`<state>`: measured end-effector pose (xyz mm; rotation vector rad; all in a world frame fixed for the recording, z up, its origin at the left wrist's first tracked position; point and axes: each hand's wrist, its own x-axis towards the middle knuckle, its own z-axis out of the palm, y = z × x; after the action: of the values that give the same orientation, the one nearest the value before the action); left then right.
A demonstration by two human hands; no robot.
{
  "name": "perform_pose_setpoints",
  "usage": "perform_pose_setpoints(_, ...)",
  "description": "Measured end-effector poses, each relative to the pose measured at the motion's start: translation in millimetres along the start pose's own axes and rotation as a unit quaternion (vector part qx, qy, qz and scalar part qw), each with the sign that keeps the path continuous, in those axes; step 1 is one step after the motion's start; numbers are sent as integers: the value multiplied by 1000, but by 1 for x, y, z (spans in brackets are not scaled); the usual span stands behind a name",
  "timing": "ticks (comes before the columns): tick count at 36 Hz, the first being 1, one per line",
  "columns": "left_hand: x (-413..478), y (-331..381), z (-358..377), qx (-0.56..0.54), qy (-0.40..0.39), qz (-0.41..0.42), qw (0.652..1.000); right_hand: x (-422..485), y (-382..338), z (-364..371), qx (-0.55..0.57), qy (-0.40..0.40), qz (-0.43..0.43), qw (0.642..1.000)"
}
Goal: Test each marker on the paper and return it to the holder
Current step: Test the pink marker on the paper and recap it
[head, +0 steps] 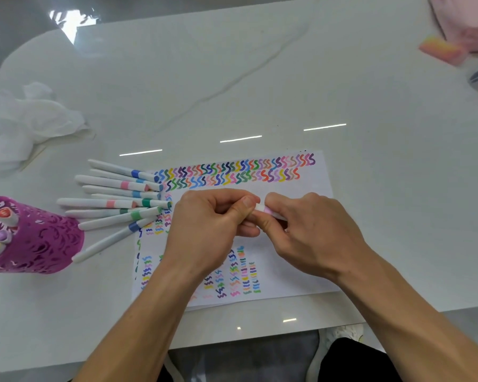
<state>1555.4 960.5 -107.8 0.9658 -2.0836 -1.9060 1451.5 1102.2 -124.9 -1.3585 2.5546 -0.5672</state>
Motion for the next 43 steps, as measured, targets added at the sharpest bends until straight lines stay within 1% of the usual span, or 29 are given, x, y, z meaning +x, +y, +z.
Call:
perform_pose_setpoints(4, 0, 1, -1, 3, -3, -4, 1000, -1, 0, 0, -1, -11, 6, 1000)
perform_pose_setpoints(8, -1, 1, 1, 39, -10, -3, 999, 0, -1, -5, 12, -36, -7, 999)
perform_pose_setpoints(14, 0, 5, -1, 110, -60, 14, 992, 0, 2, -4, 19, -45, -35, 998)
perform_pose_setpoints(19, 0, 3, -6, 147, -41, 29, 988, 0, -2, 1, 23, -55, -45, 997)
perform_pose_setpoints(23, 0, 2, -7, 147, -36, 23, 988, 2, -3, 5, 27, -54, -41, 997)
perform_pose_setpoints(31, 0, 0, -8, 119, -25, 15, 992, 0, -6, 10, 29, -23, -30, 999)
perform_pose_setpoints(37, 1, 1, -9, 69, -12, 14, 997, 0, -3, 8, 47, 15, -18, 999)
perform_pose_setpoints(41, 0, -1, -3, 63, -1, 23, 998, 2, -4, 2, 48, -20, 0, 999)
perform_pose_setpoints(43, 2, -1, 0, 62, 19, 27, 998, 1, -3, 1, 64, -19, 9, 998)
